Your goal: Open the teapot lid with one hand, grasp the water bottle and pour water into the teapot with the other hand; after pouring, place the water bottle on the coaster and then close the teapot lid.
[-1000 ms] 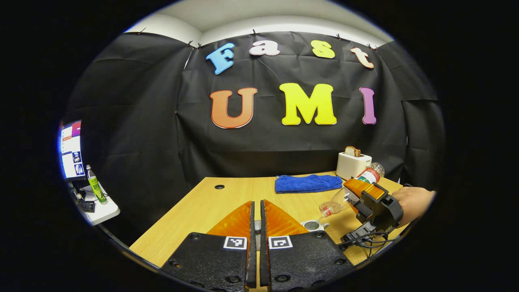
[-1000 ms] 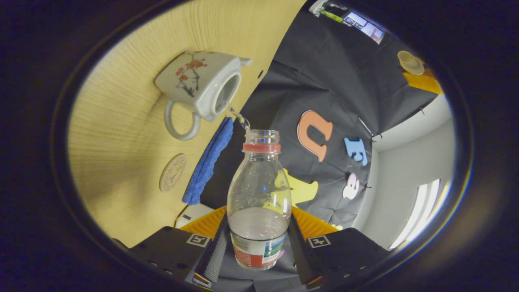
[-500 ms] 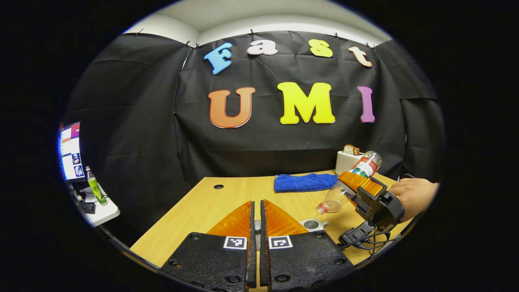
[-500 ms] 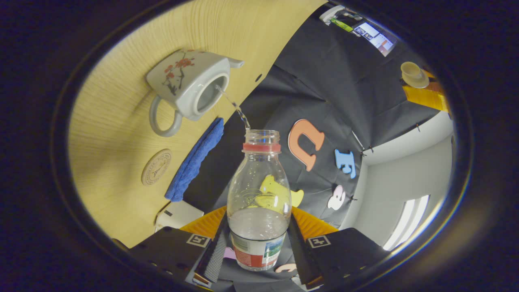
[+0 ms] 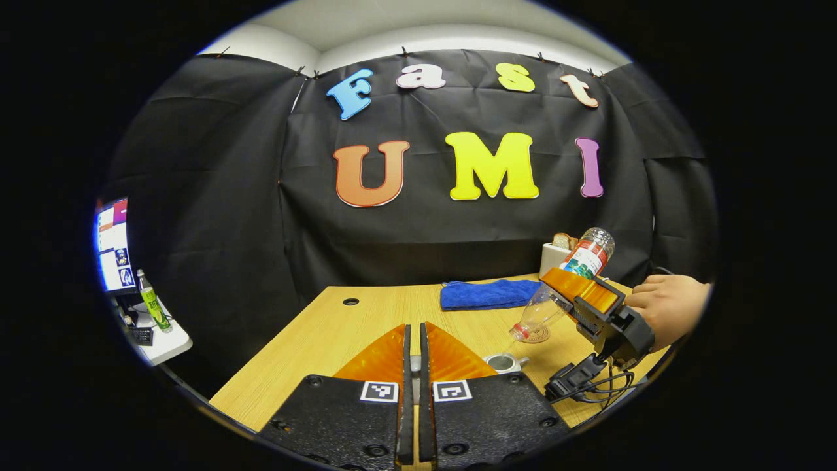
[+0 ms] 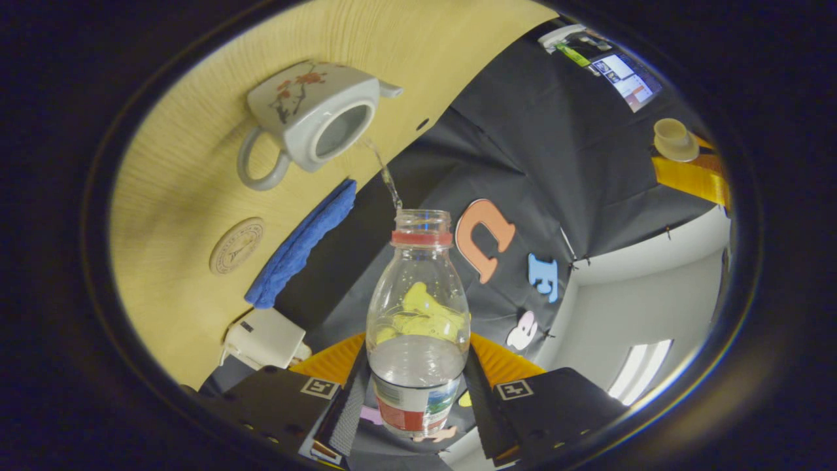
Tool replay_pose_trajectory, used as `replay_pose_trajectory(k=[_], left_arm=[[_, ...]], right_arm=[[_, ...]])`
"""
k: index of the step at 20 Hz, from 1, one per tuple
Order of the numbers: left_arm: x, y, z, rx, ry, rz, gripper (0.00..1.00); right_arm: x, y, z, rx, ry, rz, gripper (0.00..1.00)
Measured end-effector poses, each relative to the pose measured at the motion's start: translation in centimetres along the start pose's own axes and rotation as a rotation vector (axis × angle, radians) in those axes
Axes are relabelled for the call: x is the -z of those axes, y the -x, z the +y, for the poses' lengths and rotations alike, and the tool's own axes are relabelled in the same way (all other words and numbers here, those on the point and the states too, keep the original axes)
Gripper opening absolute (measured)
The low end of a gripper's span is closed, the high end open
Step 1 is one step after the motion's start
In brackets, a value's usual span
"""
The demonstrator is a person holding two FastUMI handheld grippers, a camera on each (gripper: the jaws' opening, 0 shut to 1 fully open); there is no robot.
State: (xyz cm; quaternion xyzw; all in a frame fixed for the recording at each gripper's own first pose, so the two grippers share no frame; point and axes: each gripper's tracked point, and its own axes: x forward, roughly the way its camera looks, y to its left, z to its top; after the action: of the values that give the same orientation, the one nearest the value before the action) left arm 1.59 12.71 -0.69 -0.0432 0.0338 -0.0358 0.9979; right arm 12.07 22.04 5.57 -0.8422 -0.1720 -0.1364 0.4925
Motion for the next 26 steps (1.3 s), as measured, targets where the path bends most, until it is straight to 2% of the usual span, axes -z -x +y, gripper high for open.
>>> replay_pose_trajectory(k=[7, 12, 14, 17, 18, 21, 23, 26], left_arm=[[-0.1, -0.1, 0.1, 0.002, 0.003, -0.002, 0.05], [0.2, -0.3, 0.2, -0.001, -0.005, 0.003, 0.05], [0.3, -0.3, 0.2, -0.005, -0.004, 0.005, 0.06], [0.3, -0.5, 0.5, -0.011, 0.002, 0.005, 0.06], [0.4, -0.5, 0.5, -0.013, -0.002, 0.007, 0.06], [0.6, -0.8, 0.4, -0.024, -0.042, 0.014, 0.06], [0.6, -0.9, 0.4, -0.034, -0.036, 0.019, 0.06], [0.2, -0.7, -0.9, -0.004, -0.034, 0.008, 0.06]], right_arm=[[-0.3, 0.3, -0.5, 0.029, 0.015, -0.008, 0.72], [-0.3, 0.3, -0.3, 0.04, -0.05, -0.001, 0.71], [0.1, 0.2, 0.5, 0.021, -0.118, 0.012, 0.72], [1.0, -0.1, 2.3, -0.07, -0.284, 0.028, 0.75], [1.4, -0.3, 2.5, -0.094, -0.344, 0.035, 0.71], [2.6, -0.6, 3.3, -0.159, -0.514, 0.067, 0.74], [3.3, -0.9, 3.8, -0.197, -0.595, 0.078, 0.72], [5.2, -1.6, 4.4, -0.249, -0.751, 0.133, 0.75]])
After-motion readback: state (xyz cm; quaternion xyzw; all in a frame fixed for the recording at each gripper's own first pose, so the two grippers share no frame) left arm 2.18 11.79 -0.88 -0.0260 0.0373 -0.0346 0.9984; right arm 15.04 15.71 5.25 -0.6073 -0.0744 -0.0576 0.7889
